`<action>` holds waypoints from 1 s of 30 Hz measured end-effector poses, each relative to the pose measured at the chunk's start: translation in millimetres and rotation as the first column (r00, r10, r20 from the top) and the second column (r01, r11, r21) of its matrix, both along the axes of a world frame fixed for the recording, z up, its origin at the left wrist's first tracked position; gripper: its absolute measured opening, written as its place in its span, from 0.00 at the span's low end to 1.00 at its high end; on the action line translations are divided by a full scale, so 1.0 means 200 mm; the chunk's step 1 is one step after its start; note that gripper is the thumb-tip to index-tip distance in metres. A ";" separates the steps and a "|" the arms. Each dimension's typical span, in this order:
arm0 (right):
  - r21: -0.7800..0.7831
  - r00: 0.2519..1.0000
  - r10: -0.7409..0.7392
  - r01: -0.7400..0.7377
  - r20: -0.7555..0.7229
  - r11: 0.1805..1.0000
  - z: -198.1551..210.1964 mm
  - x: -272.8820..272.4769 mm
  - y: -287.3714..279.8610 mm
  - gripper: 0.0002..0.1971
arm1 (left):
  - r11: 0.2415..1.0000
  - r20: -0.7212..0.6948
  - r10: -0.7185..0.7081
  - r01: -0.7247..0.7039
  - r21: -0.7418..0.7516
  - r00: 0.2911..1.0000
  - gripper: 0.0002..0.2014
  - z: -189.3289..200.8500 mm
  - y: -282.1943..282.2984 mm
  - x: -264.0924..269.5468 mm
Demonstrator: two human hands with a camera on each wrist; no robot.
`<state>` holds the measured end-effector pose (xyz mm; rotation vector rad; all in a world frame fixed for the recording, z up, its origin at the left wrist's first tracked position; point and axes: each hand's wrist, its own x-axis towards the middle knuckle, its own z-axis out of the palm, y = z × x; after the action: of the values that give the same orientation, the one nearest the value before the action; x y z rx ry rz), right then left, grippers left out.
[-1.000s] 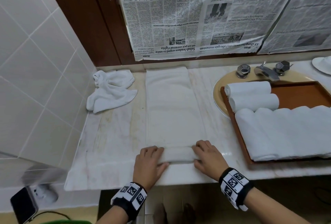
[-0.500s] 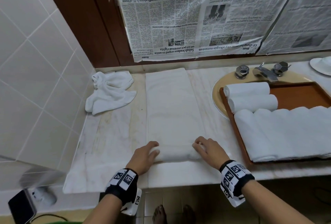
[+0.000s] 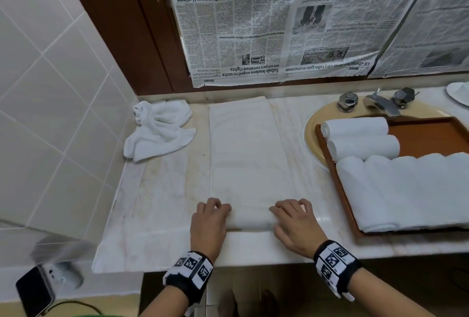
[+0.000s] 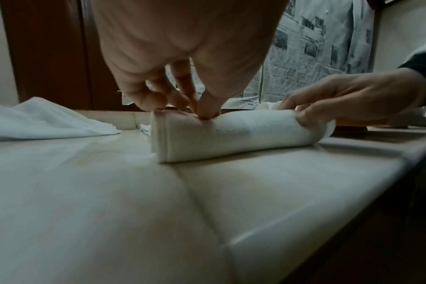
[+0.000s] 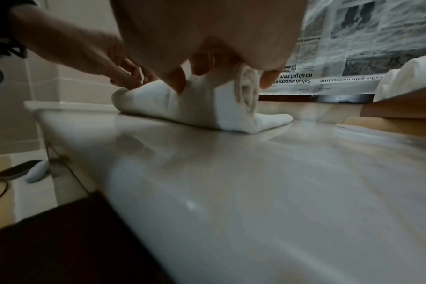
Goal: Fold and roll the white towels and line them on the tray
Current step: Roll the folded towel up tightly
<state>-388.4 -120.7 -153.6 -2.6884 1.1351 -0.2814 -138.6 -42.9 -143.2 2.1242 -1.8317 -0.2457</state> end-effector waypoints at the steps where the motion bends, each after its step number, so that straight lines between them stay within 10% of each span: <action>1: 0.000 1.000 -0.006 0.006 -0.021 1.000 0.00 0.00 0.00 0.16 | 1.000 -0.014 -0.025 0.025 -0.006 1.000 0.20 0.00 0.00 -0.01; 8: 0.249 0.968 -0.230 0.248 -0.099 0.936 0.05 0.12 -0.12 0.39 | 0.978 -0.013 -0.051 0.053 0.202 0.999 0.24 0.04 -0.02 -0.10; 12: 0.056 0.957 -0.288 0.289 -0.028 0.956 0.02 0.13 -0.14 0.13 | 0.955 0.012 -0.035 0.030 0.296 0.999 0.25 0.06 -0.07 -0.08; 16: -0.159 0.992 -0.053 0.071 0.114 0.985 -0.01 0.11 -0.06 0.12 | 0.948 0.007 -0.005 0.003 0.318 1.000 0.23 0.07 -0.12 -0.06; 27: 0.319 0.992 -0.038 0.076 -0.124 0.945 0.10 0.08 -0.08 0.36 | 0.973 -0.038 -0.051 0.058 0.221 0.998 0.19 0.05 -0.08 -0.02; 30: 0.390 0.995 -0.046 0.079 -0.094 0.917 0.14 0.08 -0.11 0.25 | 0.969 0.017 -0.140 0.134 0.208 0.990 0.23 0.05 -0.02 -0.05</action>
<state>-372.9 -142.8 -124.7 -2.3292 1.1587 0.0501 -149.6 -46.0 -134.1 2.1464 -2.0545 -0.4559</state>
